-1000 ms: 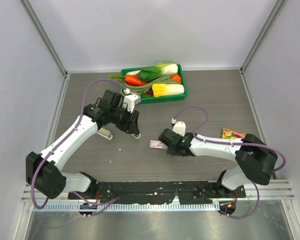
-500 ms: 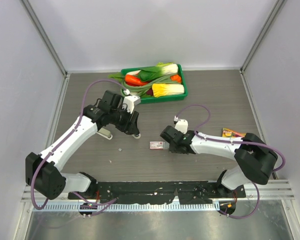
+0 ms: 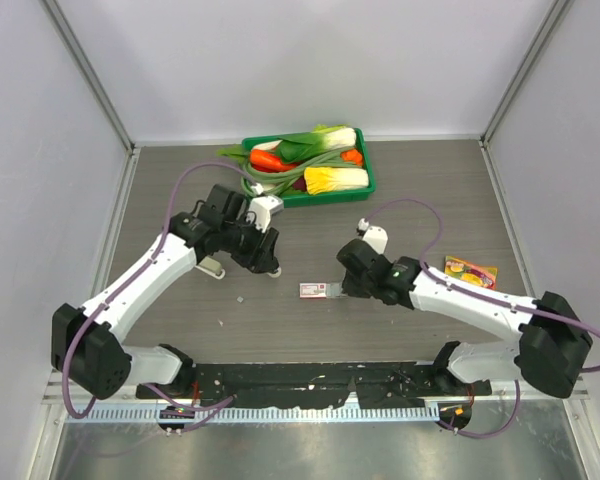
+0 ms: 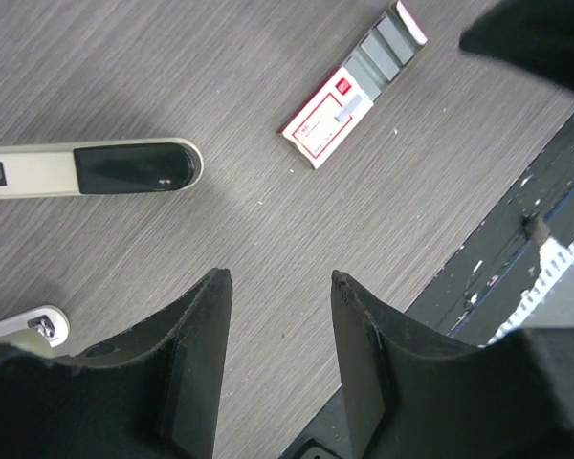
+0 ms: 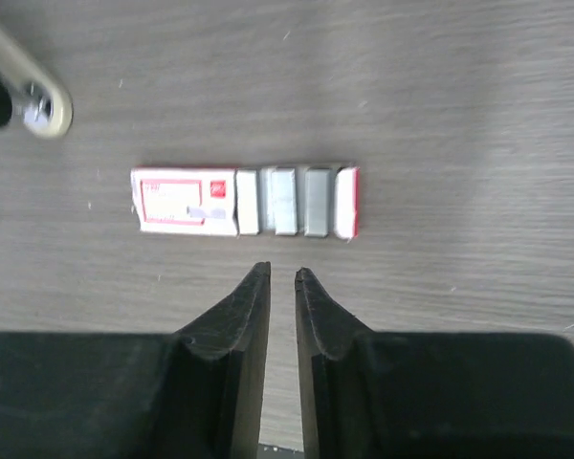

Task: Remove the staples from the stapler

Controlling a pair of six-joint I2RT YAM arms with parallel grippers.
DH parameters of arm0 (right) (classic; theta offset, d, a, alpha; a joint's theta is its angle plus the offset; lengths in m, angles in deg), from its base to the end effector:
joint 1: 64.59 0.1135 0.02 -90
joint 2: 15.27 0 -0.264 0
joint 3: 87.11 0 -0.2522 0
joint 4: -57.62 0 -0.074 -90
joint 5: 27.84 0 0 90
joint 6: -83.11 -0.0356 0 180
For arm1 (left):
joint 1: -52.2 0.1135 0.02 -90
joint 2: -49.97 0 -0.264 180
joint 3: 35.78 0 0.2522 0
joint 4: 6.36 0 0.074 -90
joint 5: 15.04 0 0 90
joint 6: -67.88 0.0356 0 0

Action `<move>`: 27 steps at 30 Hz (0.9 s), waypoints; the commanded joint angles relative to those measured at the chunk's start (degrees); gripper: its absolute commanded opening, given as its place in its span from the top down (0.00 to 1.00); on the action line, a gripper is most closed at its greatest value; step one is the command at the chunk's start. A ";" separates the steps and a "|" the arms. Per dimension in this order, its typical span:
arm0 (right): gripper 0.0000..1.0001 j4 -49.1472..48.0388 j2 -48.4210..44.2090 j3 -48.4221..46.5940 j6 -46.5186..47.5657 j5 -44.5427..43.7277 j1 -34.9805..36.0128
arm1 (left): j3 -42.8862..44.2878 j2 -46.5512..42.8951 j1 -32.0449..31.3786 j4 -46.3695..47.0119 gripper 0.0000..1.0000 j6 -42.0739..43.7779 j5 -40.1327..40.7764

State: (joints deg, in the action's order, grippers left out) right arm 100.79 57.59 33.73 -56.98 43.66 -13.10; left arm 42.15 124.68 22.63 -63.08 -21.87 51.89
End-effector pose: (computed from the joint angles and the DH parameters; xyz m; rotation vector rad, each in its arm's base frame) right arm 0.1621 0.1856 0.2158 0.0911 2.5159 0.3207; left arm 0.2242 -0.1432 0.2965 0.8171 2.4058 -0.7121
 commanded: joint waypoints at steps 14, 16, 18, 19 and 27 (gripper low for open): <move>0.66 -19.91 -2.99 16.30 -0.01 19.80 -19.22 | -5.27 9.74 -9.37 7.98 0.51 11.96 5.49; 0.66 -23.42 -2.64 17.63 -0.62 21.92 -21.07 | -4.92 10.97 -9.98 9.29 0.51 12.40 6.19; 0.67 -27.19 -2.20 19.47 -1.76 25.17 -22.82 | -4.66 12.81 -10.51 10.35 0.51 13.36 7.77; 0.67 -28.34 -1.59 20.00 -2.12 25.96 -23.27 | -4.40 13.43 -10.86 10.61 0.51 13.72 8.21; 0.69 -33.10 0.44 21.59 -2.82 28.43 -24.68 | -4.74 17.57 -11.75 12.28 0.52 16.18 10.15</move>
State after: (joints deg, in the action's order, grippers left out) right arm 72.18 57.24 54.69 -59.14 69.80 -37.37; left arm 36.83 142.15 11.53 -54.01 -8.03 60.59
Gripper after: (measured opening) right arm 0.316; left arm 0.479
